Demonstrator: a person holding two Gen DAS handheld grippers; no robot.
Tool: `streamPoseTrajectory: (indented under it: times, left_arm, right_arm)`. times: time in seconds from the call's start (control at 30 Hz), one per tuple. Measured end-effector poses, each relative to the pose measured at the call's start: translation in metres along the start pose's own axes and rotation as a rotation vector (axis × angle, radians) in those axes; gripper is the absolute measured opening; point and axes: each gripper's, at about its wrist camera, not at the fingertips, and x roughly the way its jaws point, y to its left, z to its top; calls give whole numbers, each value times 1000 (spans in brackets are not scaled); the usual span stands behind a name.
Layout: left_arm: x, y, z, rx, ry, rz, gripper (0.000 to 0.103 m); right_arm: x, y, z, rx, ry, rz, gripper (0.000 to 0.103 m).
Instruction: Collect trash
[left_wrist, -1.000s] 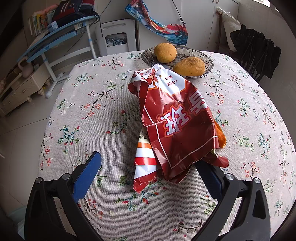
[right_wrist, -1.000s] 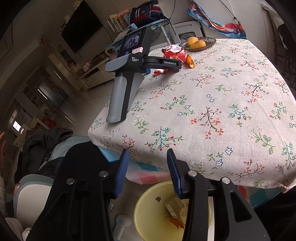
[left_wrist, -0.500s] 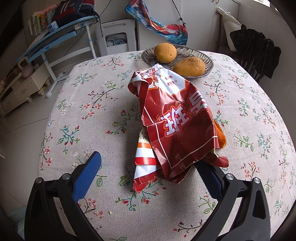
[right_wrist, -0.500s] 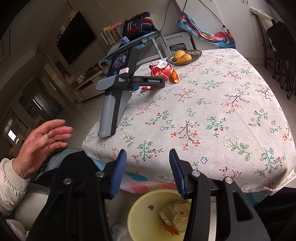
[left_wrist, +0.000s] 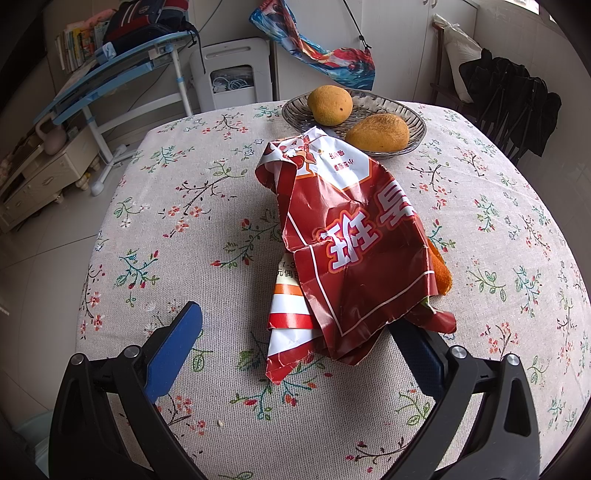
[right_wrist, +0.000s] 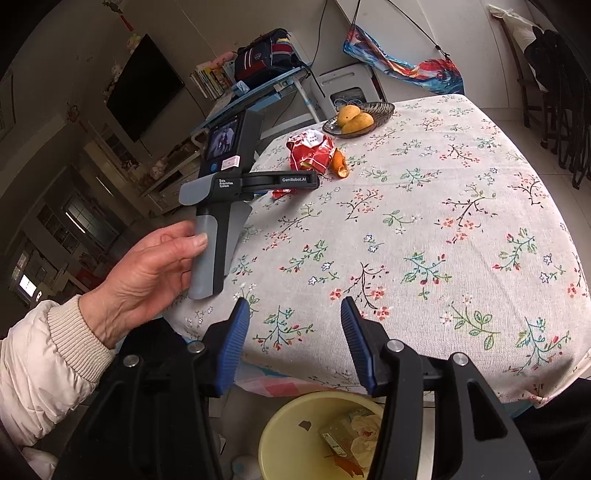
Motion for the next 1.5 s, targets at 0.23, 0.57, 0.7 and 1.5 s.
streamPoseTrajectory:
  times: [0.23, 0.57, 0.7, 1.5]
  left_arm:
    - [-10, -2, -10, 30, 71, -12, 96]
    - [-66, 53, -27, -172, -237, -258, 96]
    - [-44, 44, -1, -182, -166, -275, 96]
    - [-25, 64, -25, -222, -48, -388, 32]
  right_arm:
    - [2, -14, 19, 31, -12, -15, 51]
    - [44, -17, 97, -108, 23, -101, 56]
    - [66, -22, 117, -146, 30, -123, 56]
    - [143, -30, 141, -163, 89, -152, 56]
